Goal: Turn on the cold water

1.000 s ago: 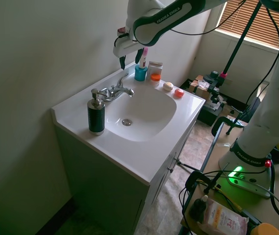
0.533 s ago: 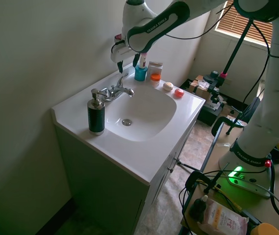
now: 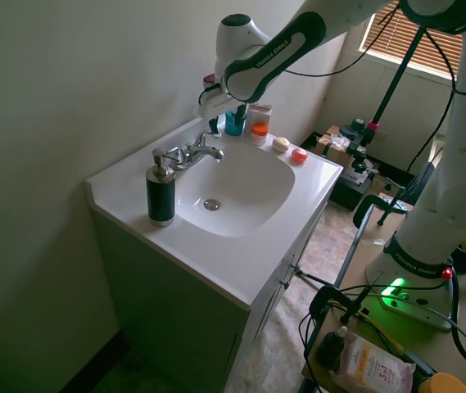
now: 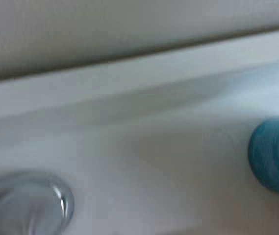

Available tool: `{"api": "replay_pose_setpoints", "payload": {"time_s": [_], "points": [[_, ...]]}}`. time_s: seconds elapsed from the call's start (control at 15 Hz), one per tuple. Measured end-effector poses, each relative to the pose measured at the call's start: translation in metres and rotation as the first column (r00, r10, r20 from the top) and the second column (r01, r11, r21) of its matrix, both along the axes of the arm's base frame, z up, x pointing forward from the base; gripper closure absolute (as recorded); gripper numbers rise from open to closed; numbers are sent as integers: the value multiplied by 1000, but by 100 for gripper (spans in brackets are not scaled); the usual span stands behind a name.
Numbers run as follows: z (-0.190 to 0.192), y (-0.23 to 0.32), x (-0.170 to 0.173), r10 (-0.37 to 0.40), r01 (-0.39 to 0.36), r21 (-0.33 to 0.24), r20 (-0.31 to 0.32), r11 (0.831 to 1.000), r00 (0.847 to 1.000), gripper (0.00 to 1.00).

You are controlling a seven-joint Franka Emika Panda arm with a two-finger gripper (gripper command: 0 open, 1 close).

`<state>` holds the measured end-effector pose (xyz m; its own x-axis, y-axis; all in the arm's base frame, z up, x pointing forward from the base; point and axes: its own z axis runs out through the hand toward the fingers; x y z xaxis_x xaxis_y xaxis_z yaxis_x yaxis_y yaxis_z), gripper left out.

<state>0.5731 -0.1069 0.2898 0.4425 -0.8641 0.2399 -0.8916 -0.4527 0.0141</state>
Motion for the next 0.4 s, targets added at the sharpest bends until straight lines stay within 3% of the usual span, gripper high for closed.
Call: {"api": "replay_pose_setpoints", "payload": {"time_s": [0.2, 0.4], "points": [[9, 9, -46, 22, -21, 45, -17, 999, 1000, 0], [34, 19, -78, 64, -58, 130, -37, 990, 997, 0]]}}
